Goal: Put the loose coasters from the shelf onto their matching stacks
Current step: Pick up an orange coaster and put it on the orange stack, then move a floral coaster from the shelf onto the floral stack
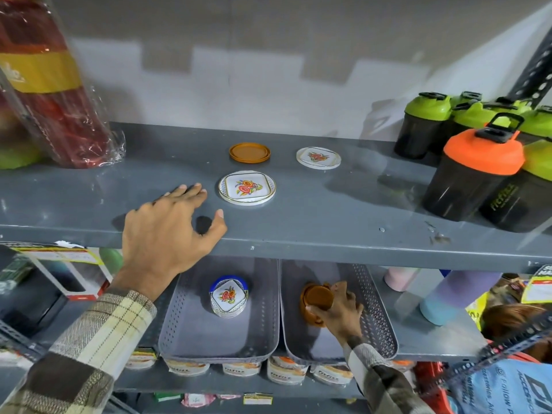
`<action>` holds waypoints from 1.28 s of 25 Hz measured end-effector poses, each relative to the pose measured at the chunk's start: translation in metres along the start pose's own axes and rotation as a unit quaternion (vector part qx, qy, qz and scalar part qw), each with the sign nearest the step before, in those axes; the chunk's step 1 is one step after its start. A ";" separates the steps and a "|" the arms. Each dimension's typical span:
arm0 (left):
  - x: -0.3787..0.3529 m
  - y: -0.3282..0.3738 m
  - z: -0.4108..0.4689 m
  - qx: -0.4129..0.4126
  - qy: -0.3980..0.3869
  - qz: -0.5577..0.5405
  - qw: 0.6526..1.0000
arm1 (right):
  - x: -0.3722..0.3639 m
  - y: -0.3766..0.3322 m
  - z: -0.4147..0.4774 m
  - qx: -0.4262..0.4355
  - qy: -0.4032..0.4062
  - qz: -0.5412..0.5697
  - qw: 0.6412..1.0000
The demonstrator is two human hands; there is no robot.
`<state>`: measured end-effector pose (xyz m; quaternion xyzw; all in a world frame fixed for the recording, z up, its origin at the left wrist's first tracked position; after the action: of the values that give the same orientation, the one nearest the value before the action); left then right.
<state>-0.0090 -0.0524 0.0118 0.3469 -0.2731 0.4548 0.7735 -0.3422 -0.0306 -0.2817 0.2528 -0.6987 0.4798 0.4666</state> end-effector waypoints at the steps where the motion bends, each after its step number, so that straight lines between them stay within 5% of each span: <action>1: 0.000 0.001 0.000 -0.003 0.000 0.001 1.000 | -0.002 0.001 0.000 -0.004 0.001 0.004 1.000; 16: -0.007 -0.005 0.001 0.012 -0.021 0.001 1.000 | 0.011 -0.016 -0.020 0.061 0.030 0.001 0.998; 21: -0.008 -0.006 0.001 0.011 -0.031 0.006 0.999 | 0.064 -0.085 -0.089 0.214 0.037 0.058 0.974; 26: -0.009 -0.007 0.000 0.011 -0.048 0.011 0.999 | 0.169 -0.182 -0.189 0.383 0.088 0.156 0.906; 29: -0.008 -0.005 0.000 0.002 -0.083 0.030 0.996 | 0.230 -0.228 -0.182 0.392 0.172 0.227 0.875; 32: -0.007 -0.015 0.001 -0.016 -0.127 0.035 0.991 | 0.243 -0.265 -0.136 0.367 0.176 0.194 0.893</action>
<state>0.0012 -0.0622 0.0034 0.3795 -0.3881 0.4296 0.7217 -0.1801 0.0066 0.0654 0.1767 -0.4147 0.8195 0.3539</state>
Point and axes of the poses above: each hand's wrist, its own z-axis towards the middle knuckle, its own x-axis out of the back of the hand, y = z × x, the point moved 7 cm from there along z, towards the middle knuckle, and after that the axes turned 12 degrees about -z, right-handed, at the moved point
